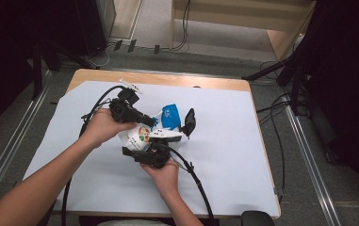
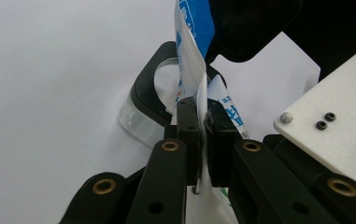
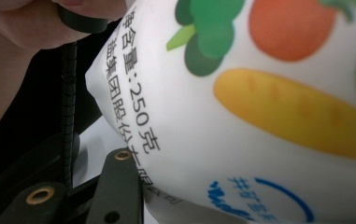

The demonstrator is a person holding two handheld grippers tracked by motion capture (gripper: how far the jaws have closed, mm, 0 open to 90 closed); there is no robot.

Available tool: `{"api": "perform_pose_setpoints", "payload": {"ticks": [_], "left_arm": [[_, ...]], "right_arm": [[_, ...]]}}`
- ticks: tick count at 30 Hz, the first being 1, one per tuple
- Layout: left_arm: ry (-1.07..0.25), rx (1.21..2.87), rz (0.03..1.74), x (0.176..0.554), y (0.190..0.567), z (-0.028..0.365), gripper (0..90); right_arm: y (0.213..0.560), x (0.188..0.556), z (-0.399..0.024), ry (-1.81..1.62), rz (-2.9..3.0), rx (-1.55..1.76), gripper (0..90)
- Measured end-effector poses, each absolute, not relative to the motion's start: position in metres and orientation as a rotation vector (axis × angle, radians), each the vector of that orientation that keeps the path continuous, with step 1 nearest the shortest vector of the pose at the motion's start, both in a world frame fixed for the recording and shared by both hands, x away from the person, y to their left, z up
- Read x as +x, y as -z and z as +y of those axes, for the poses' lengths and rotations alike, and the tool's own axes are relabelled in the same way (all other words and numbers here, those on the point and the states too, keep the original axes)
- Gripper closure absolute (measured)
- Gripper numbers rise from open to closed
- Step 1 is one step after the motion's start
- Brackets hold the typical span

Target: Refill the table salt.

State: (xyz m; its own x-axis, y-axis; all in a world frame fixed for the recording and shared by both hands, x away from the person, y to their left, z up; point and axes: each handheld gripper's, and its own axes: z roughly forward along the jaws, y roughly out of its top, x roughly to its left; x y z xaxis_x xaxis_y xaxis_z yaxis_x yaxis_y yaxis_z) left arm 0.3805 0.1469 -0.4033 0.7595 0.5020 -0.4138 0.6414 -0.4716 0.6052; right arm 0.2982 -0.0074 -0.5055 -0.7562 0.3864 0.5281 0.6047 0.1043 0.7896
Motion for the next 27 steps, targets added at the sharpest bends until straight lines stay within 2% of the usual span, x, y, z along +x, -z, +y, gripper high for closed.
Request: {"api": "perform_pose_setpoints", "payload": {"ticks": [7,12,16,27], "left_arm": [[0.221,2.168,0.85,0.3801,0.4038,0.146,87.8],[0.239,2.161,0.856,0.3804,0.4041,0.1456,87.9],[0.234,2.16,0.858,0.3802,0.4033,0.1462,87.9],[0.239,2.157,0.861,0.3806,0.4027,0.1471,86.8]], "right_arm": [[0.5051,0.2982,-0.0075,1.712,-2.187,-0.998,62.8],[0.5013,0.2946,-0.0039,1.702,-2.313,-0.936,58.3],[0.5011,0.2959,-0.0042,1.697,-2.308,-0.953,62.8],[0.5022,0.2977,-0.005,1.696,-2.247,-0.98,65.6]]}}
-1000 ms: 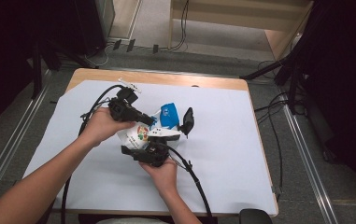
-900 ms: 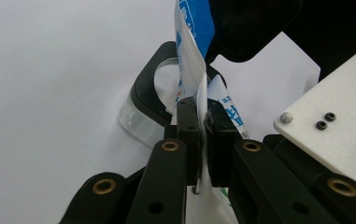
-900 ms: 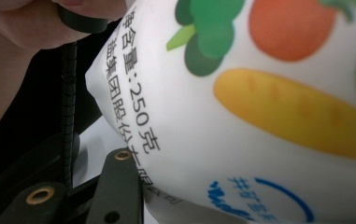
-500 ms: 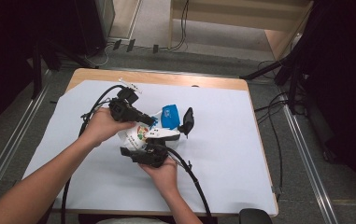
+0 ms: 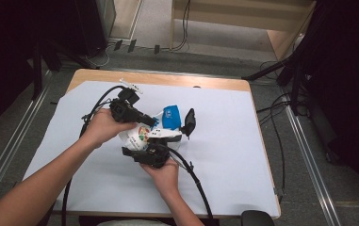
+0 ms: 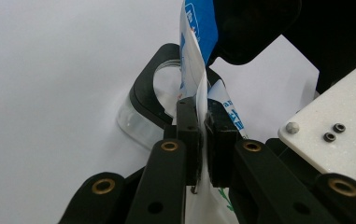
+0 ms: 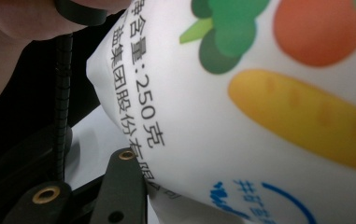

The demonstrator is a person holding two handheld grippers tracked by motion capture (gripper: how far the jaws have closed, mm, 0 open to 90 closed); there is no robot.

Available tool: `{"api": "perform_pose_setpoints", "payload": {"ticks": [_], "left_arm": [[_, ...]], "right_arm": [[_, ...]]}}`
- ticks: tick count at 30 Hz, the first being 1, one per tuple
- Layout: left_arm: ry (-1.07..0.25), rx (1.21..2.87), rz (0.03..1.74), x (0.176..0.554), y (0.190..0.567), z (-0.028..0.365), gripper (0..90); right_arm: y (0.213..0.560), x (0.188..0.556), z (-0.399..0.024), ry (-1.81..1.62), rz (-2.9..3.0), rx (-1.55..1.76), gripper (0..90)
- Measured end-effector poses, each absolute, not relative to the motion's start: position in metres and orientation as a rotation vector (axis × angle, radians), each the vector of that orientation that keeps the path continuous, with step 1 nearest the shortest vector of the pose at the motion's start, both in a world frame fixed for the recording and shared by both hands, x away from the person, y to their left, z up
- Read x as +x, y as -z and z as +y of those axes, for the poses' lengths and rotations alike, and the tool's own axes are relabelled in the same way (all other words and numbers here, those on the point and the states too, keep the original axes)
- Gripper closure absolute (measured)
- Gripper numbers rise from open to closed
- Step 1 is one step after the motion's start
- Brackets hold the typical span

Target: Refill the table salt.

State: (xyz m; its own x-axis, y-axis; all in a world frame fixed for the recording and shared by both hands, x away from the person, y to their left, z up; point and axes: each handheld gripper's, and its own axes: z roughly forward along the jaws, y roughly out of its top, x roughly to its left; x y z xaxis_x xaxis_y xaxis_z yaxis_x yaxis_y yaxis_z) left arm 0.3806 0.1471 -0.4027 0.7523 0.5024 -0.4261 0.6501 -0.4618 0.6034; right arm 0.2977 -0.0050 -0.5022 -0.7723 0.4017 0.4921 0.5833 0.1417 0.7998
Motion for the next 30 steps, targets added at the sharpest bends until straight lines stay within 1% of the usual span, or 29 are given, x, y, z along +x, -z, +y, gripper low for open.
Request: {"api": "perform_pose_setpoints", "payload": {"ticks": [17,30], "left_arm": [[0.252,2.152,0.835,0.3801,0.4011,0.1503,85.6],[0.232,2.16,0.834,0.3796,0.4015,0.1492,86.5]], "right_arm": [[0.5025,0.2972,-0.0082,1.726,-2.196,-0.971,66.3],[0.5022,0.2972,-0.0084,1.723,-2.193,-0.978,66.3]]}}
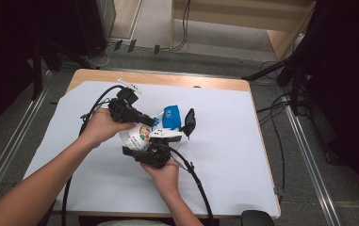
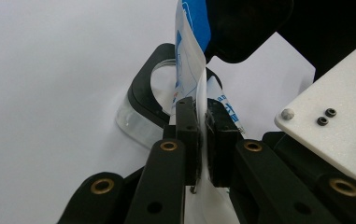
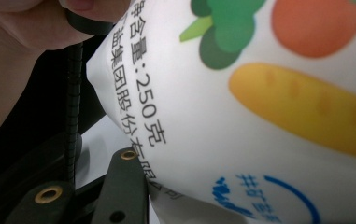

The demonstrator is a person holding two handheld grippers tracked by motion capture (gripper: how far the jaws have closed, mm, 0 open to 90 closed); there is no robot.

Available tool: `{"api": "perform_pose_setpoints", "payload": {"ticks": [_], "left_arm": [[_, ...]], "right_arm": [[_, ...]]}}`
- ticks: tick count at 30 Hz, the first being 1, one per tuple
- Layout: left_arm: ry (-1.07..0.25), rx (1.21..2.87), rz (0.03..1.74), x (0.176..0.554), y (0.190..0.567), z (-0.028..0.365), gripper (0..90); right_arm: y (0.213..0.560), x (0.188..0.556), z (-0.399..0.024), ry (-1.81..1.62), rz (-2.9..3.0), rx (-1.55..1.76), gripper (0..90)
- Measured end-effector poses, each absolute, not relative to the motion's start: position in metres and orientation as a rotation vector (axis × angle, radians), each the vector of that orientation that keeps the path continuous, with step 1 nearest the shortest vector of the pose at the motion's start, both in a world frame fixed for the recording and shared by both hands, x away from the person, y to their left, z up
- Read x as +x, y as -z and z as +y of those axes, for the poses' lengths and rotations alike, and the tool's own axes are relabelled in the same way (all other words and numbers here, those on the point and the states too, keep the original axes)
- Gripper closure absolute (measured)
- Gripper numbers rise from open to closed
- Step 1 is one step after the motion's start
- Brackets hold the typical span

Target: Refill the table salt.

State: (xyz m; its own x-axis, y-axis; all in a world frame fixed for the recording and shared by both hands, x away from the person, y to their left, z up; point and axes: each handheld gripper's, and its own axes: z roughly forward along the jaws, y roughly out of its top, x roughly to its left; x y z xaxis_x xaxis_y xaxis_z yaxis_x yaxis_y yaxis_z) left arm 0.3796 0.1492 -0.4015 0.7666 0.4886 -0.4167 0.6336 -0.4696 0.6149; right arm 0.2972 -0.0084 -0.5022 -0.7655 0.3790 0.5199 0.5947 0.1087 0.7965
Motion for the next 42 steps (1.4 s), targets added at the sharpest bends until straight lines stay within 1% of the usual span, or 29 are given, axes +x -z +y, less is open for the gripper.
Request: {"api": "perform_pose_setpoints", "payload": {"ticks": [15,19,42], "left_arm": [[0.235,2.146,0.843,0.3794,0.3994,0.15,86.5],[0.217,2.148,0.836,0.3789,0.3984,0.1507,86.7],[0.242,2.144,0.845,0.3793,0.3992,0.152,86.7]], "right_arm": [[0.4989,0.2983,-0.0083,1.719,-2.198,-0.974,66.3],[0.4988,0.2986,-0.0087,1.724,-2.187,-0.973,66.4],[0.4986,0.2976,-0.0085,1.723,-2.165,-0.972,66.6]]}}
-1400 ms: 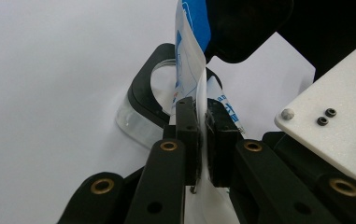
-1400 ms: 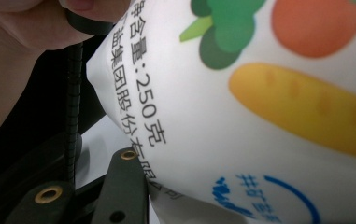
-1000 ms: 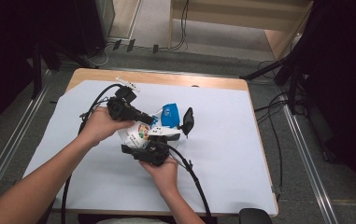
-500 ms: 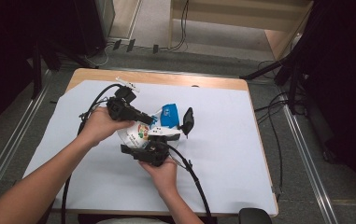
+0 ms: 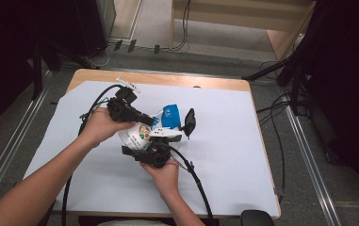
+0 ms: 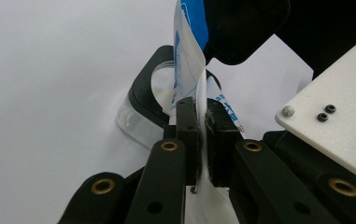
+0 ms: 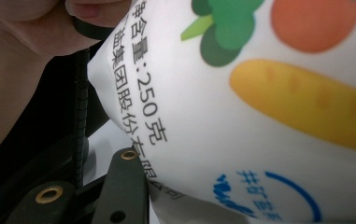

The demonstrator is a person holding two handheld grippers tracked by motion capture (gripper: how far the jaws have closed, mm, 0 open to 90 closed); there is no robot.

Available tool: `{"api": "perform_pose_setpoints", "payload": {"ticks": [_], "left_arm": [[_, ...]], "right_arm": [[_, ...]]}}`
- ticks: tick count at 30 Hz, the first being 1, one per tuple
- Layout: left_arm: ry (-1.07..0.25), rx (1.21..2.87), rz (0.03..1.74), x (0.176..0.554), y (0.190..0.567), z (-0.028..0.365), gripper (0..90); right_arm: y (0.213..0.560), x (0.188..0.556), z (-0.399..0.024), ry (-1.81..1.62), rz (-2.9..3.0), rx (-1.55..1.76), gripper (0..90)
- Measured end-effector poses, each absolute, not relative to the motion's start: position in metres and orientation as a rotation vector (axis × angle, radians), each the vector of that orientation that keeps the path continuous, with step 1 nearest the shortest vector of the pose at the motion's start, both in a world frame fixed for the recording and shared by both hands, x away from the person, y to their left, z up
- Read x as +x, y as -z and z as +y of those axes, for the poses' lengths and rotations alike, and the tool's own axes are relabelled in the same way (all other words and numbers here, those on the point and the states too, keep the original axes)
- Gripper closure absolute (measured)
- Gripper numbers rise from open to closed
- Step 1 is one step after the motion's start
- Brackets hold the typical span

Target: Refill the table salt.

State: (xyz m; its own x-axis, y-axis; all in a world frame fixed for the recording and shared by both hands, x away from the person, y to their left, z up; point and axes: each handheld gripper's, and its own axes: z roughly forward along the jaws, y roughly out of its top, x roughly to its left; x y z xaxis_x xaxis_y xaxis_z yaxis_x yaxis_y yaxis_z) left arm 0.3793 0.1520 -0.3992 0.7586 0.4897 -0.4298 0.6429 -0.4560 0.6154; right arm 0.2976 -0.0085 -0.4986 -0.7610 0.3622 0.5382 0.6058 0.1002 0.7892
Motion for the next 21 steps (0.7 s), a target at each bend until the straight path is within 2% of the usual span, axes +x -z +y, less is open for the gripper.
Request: {"api": "perform_pose_setpoints", "payload": {"ticks": [21], "left_arm": [[0.24,2.147,0.845,0.3795,0.3991,0.1512,86.3]], "right_arm": [[0.4983,0.2979,-0.0086,1.731,-2.139,-0.982,66.8]]}}
